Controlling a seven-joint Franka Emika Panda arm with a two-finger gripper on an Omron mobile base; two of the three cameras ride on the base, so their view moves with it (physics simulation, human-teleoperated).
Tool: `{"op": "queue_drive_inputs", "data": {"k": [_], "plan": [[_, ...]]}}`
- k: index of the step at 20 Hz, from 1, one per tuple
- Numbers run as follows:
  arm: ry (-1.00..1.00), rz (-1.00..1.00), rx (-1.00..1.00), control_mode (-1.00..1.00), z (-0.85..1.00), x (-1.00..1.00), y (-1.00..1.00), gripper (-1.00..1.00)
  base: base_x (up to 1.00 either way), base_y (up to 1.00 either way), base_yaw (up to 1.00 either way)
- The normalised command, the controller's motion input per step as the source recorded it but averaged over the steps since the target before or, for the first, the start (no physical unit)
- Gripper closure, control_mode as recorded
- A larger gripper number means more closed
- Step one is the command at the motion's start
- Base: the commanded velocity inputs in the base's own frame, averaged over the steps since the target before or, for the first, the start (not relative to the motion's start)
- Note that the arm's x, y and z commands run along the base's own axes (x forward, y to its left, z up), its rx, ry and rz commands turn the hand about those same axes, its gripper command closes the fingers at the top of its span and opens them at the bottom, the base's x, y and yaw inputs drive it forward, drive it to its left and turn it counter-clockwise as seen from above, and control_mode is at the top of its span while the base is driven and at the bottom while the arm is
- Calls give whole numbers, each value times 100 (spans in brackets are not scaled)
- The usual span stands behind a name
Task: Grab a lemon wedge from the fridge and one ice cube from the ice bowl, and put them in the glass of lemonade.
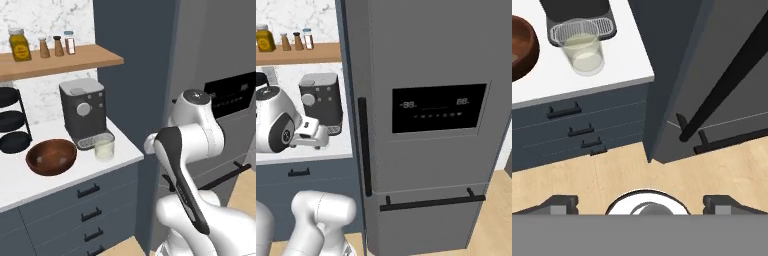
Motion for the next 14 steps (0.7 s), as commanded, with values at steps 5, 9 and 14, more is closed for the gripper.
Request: {"op": "queue_drive_inputs", "data": {"k": [5,9,14], "plan": [[0,0,0,100,0,0,0,-100,-56,-37,0],[0,0,0,100,0,0,0,-100,-30,-55,0],[0,0,0,100,0,0,0,-100,34,-25,6]]}}
